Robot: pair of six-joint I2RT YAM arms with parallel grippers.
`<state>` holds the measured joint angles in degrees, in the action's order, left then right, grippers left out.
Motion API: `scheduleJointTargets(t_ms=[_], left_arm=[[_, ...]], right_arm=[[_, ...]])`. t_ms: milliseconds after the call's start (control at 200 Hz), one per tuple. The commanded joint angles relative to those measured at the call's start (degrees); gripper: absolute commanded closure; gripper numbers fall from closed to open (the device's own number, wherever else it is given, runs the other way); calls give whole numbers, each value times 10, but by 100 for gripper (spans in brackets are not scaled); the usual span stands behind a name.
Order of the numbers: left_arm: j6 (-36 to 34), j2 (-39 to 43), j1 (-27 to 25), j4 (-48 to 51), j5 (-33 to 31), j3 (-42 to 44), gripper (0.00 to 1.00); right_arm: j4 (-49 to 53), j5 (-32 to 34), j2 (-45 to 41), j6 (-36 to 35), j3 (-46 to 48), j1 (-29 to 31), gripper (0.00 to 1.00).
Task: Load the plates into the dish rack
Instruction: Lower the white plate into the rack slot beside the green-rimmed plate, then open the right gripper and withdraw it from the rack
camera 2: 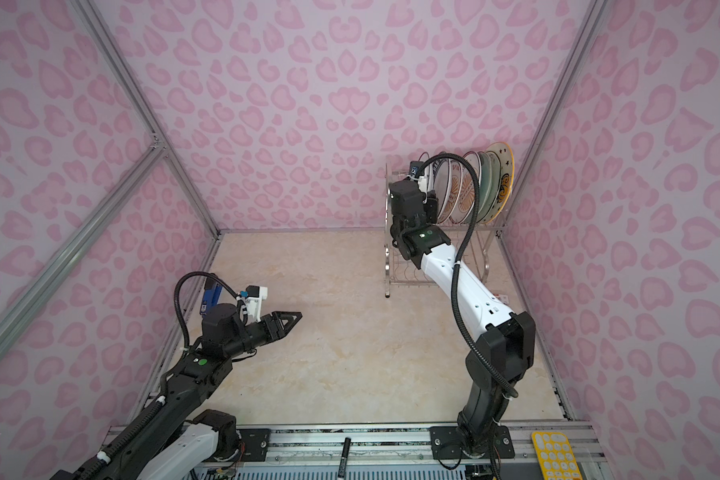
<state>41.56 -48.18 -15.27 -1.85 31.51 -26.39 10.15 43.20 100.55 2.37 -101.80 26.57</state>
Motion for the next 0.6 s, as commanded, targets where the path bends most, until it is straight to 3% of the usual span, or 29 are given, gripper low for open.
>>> scheduleJointTargets(t_ms=[0,390,595], left_arm=[[-1,-3,0,-17,5,-6,44],[1,-5,0,-18,6,-11,43],[4,-4,1,-19,5,-9,43]], right_arm=[[-2,-5,-2,-4,2,-2,55],[-6,-8,-13,-15,-1,-5,32],[-23,-5,-28,-15,11,-4,26]])
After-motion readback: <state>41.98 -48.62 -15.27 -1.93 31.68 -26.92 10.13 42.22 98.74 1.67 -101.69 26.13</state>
